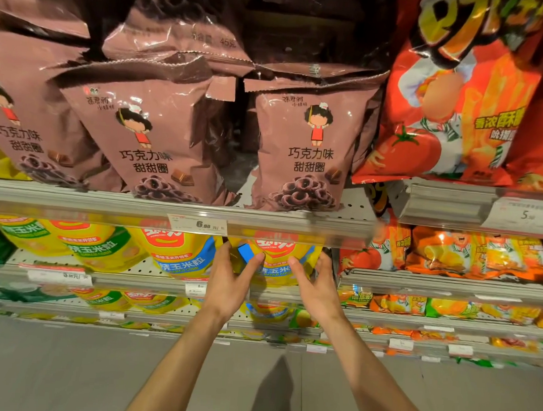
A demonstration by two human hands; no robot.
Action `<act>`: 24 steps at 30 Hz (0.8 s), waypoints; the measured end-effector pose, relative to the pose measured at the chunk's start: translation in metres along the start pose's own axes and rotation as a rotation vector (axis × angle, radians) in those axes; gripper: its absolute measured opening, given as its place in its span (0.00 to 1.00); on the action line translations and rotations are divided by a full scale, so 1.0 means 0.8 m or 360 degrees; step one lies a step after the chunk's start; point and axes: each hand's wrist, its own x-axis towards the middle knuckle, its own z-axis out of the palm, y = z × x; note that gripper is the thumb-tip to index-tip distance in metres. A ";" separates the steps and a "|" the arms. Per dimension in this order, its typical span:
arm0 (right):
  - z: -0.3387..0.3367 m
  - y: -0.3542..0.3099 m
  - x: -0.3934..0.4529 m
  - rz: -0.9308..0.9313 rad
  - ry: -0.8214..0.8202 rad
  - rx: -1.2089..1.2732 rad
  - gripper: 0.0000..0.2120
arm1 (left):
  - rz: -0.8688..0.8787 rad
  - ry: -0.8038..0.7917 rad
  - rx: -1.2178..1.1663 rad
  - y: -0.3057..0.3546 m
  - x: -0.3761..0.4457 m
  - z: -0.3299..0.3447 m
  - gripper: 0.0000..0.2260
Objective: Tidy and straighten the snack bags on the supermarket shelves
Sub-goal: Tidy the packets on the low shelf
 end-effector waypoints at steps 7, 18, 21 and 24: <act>0.000 0.003 -0.002 0.0006 0.0019 -0.0022 0.25 | -0.0004 -0.0028 0.0153 -0.003 0.003 -0.005 0.19; -0.015 0.004 -0.014 0.0070 0.0043 0.0029 0.27 | 0.0038 0.0042 0.0049 -0.001 -0.010 -0.028 0.22; -0.020 0.002 -0.035 0.0058 0.0089 0.0003 0.13 | 0.0074 0.0080 -0.0007 0.007 -0.024 -0.040 0.19; -0.028 -0.006 -0.064 0.0006 0.0089 -0.0025 0.13 | 0.0059 0.0102 -0.0070 0.019 -0.045 -0.054 0.13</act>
